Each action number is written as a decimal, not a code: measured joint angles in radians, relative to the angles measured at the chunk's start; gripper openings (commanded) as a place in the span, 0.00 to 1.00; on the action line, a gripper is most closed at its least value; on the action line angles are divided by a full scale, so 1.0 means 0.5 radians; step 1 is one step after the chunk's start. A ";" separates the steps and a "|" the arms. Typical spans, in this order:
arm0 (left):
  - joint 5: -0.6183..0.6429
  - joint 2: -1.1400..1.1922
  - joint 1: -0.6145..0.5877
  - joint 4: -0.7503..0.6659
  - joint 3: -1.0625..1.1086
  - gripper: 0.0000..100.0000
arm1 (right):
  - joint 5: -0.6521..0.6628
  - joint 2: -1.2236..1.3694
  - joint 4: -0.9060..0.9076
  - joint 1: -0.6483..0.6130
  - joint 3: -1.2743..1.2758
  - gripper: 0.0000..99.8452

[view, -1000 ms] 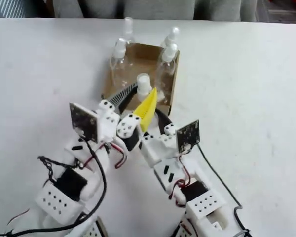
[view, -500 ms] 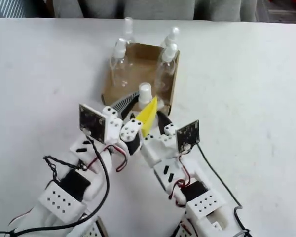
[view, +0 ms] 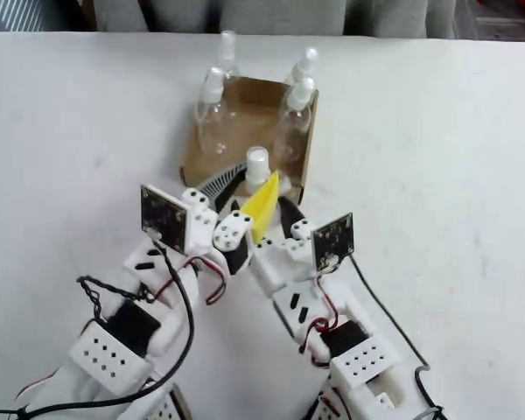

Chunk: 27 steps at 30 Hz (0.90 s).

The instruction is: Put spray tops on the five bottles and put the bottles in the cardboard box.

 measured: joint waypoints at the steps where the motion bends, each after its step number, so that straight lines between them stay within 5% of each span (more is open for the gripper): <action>1: -0.003 0.000 0.000 0.000 0.000 0.02 | 0.015 0.000 0.000 0.000 0.000 0.02; 9: -0.092 0.000 0.003 0.003 0.000 0.03 | 0.040 0.000 0.000 0.000 0.000 0.02; 17: -0.098 0.000 0.000 0.003 0.000 0.22 | 0.052 0.000 0.058 0.000 0.000 0.02; 27: -0.098 0.000 0.009 0.031 0.000 0.22 | 0.064 0.000 0.064 0.000 0.000 0.02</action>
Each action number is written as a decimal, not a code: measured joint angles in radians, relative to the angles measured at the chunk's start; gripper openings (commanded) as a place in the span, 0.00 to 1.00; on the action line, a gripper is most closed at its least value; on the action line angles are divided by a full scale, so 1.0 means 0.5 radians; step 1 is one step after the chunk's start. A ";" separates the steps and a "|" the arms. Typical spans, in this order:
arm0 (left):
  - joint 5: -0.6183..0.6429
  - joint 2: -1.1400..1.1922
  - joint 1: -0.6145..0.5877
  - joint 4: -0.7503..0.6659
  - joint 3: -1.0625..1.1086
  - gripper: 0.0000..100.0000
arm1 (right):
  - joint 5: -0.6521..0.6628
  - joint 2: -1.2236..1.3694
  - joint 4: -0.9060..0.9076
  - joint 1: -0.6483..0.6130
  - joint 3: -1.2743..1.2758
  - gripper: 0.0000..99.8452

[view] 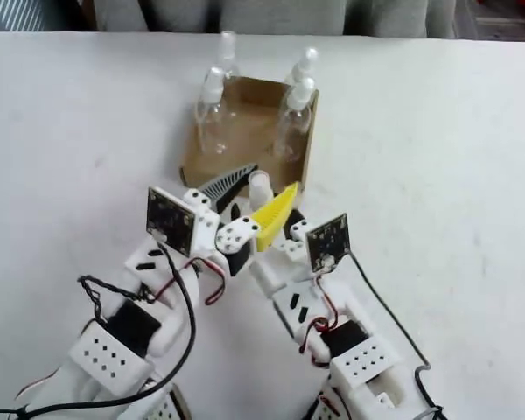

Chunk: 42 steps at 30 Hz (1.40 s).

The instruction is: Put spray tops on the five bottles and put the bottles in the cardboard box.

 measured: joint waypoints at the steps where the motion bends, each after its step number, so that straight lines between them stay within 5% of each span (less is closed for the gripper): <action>1: 0.000 0.000 0.000 0.000 0.000 0.22 | 0.000 0.000 0.000 0.000 0.000 0.02; 11: -0.003 -0.239 -0.095 0.049 0.000 0.22 | 0.000 0.000 0.000 0.089 0.000 0.02; 19: -0.003 -0.801 -0.160 0.660 0.000 0.22 | 0.000 0.000 0.000 0.083 0.000 0.02; 26: -0.003 -0.991 -0.457 1.013 -0.003 0.21 | 0.000 0.000 0.000 0.178 0.000 0.02; 31: -0.003 -1.019 -0.574 1.022 0.086 0.01 | 0.000 0.000 0.000 0.242 0.000 0.02; 42: 0.000 -0.997 -0.733 0.914 0.543 0.02 | 0.000 0.000 -0.006 0.316 -0.064 0.02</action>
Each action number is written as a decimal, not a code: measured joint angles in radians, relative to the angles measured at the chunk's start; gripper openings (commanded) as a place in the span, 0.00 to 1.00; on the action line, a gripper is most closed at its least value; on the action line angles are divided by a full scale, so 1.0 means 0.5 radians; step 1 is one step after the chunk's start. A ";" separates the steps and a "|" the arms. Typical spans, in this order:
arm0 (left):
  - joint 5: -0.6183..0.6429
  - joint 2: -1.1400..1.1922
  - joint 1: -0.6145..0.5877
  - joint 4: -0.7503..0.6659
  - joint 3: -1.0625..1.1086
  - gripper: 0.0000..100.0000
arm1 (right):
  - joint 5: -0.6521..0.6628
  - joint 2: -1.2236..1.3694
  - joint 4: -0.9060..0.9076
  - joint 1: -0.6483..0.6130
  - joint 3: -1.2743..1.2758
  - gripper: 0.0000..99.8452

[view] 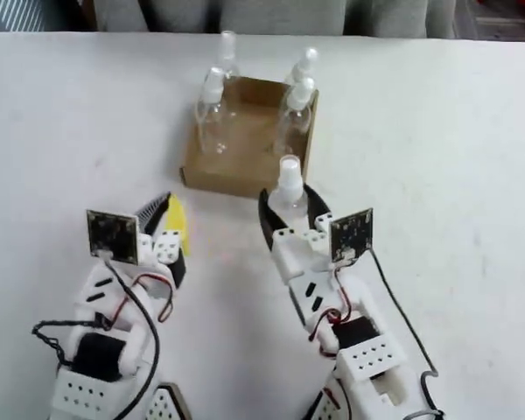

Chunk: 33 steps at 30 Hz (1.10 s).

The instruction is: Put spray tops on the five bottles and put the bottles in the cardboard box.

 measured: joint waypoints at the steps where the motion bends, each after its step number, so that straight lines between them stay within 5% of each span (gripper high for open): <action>1: -0.003 0.000 -0.003 -0.034 0.064 0.02 | 0.000 0.000 -0.009 0.021 -0.018 0.02; 6: 0.000 0.000 -0.120 -0.206 0.288 0.02 | 0.000 0.000 -0.015 0.104 -0.172 0.02; 16: -0.003 0.000 -0.178 -0.120 0.292 0.02 | 0.000 0.110 -0.015 0.135 -0.525 0.02; 26: -0.003 0.000 -0.178 -0.110 0.292 0.02 | 0.000 0.951 -0.015 0.206 -1.129 0.02; 33: -0.003 0.000 -0.178 -0.110 0.292 0.02 | -0.092 1.522 -0.473 0.206 -1.310 0.02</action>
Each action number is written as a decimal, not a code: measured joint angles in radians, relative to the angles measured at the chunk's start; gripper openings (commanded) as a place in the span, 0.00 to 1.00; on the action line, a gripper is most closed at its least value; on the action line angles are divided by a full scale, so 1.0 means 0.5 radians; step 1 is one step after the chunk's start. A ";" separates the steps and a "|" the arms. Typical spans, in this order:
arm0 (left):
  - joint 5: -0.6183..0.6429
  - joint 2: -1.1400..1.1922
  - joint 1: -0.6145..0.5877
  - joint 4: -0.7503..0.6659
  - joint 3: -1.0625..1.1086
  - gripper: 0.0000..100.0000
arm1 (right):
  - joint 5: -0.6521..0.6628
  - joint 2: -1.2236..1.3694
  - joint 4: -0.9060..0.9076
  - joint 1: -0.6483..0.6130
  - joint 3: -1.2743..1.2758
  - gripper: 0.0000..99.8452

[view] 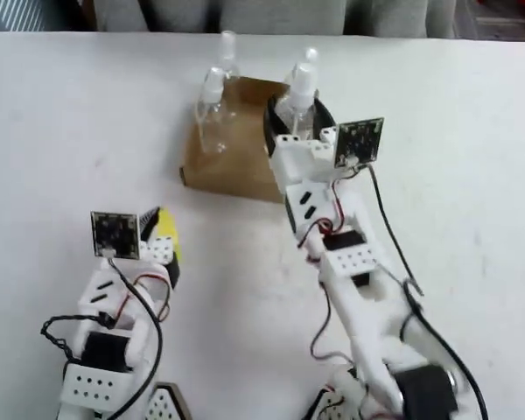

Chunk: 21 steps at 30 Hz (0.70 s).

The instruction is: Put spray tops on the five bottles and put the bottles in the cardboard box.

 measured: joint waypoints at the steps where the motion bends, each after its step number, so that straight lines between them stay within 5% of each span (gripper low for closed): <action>1: 0.000 0.000 0.000 0.000 0.000 0.02 | -0.003 0.086 -0.077 0.000 -0.018 0.02; 21: 0.000 0.000 0.000 0.000 0.000 0.02 | -0.025 1.034 -0.497 0.089 -0.245 0.02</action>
